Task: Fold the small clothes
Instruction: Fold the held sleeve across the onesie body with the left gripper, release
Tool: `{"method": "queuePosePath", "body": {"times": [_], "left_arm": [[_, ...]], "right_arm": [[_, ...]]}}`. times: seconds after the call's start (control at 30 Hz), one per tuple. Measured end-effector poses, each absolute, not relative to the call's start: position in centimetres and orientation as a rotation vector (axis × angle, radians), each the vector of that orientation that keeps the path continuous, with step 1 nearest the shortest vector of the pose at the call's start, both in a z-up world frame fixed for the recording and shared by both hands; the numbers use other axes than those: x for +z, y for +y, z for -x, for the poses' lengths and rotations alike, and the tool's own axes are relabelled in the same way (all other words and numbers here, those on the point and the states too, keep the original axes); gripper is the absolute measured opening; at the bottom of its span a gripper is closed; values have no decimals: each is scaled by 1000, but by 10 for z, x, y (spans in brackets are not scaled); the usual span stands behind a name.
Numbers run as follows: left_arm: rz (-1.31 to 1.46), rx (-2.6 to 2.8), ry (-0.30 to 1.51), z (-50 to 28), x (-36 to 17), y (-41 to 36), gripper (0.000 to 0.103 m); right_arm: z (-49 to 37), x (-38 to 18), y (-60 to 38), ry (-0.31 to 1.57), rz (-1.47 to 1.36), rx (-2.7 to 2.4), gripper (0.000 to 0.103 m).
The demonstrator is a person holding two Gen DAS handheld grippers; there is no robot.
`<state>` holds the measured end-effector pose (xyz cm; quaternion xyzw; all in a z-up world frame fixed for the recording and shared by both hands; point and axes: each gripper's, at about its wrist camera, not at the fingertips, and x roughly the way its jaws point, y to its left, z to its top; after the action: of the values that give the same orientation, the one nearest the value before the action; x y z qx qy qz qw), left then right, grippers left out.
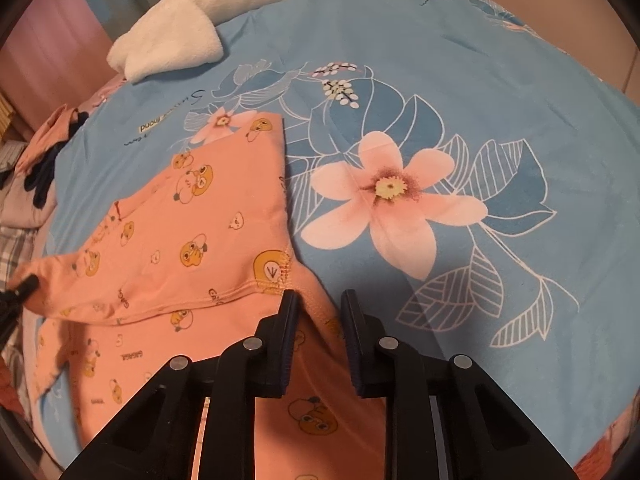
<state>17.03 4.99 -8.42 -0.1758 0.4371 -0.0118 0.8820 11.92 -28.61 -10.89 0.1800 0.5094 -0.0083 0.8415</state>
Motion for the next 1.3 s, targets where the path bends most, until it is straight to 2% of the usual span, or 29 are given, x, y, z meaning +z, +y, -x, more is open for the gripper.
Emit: {"method": "queuePosePath", "body": {"times": [0.5,0.77,1.1,1.3], "left_arm": [[366,71,1032,-171,-136,65,8],[401,56,1051,-168,-147,73,10],[464,23,996,-158,-155,82,11],[398,27,970,-154,-155,74,12]], "right_arm": [[-122,-113,-286,1094,-383,-24,24],[-122,-114,-284,1095,-371,-30,24],[-123,-116,-282,1096,-355,-35,24],[-126,-109,-278,1110,-327,-57,24]]}}
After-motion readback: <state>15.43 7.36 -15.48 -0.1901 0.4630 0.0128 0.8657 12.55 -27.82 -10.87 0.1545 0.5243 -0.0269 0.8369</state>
